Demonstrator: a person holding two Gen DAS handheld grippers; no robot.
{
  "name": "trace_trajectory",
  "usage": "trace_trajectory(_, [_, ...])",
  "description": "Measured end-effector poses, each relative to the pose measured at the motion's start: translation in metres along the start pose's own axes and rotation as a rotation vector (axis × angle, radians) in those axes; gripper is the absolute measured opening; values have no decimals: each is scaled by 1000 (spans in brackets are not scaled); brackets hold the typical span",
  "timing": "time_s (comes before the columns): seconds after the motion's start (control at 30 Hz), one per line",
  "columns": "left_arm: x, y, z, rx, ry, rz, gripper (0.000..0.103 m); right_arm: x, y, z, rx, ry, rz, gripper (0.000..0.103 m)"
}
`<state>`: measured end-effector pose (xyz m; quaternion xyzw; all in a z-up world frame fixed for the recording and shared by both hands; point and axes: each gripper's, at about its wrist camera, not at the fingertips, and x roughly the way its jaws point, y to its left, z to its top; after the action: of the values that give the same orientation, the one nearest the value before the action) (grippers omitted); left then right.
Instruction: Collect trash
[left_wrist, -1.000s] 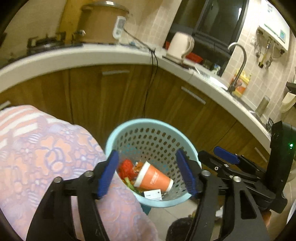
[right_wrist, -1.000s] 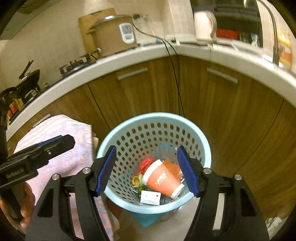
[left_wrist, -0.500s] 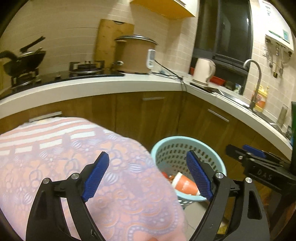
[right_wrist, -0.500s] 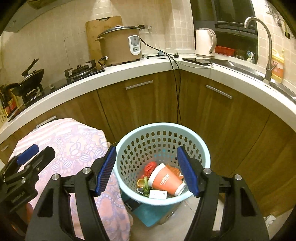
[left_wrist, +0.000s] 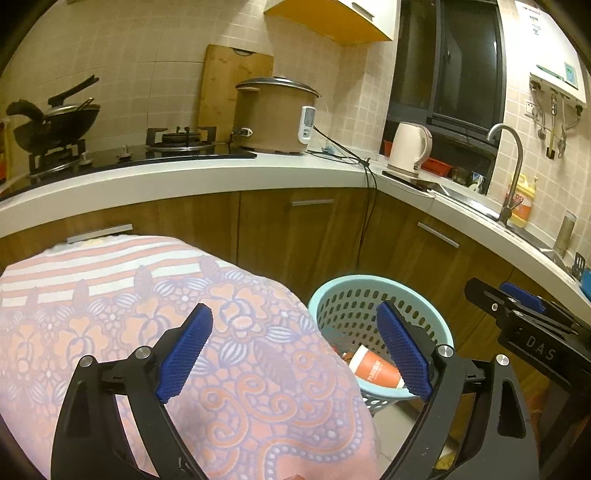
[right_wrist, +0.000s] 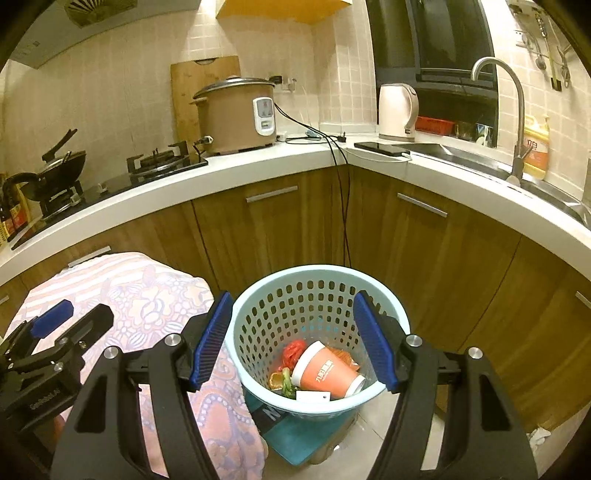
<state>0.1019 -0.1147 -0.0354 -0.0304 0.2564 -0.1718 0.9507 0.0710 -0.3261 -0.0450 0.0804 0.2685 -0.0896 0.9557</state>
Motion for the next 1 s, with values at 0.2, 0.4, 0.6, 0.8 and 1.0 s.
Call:
trace_trajectory(0.2, [-2, 1, 0, -3, -7, 10, 91, -3, 6, 0, -8, -10, 2, 65])
trace_trajectory(0.4, [-5, 2, 0, -8, -16, 4, 92, -8, 7, 0, -15, -20, 0, 66])
trace_trajectory(0.6, [-6, 2, 1, -2, -21, 3, 94, -7, 9, -1, -16, -17, -4, 70])
trace_trajectory(0.8, [-6, 2, 1, -9, -15, 4, 94, -7, 11, 0, -23, -22, -6, 71])
trace_trajectory(1.0, [-6, 2, 1, -8, -12, 7, 94, -8, 11, -1, -27, -25, -8, 74])
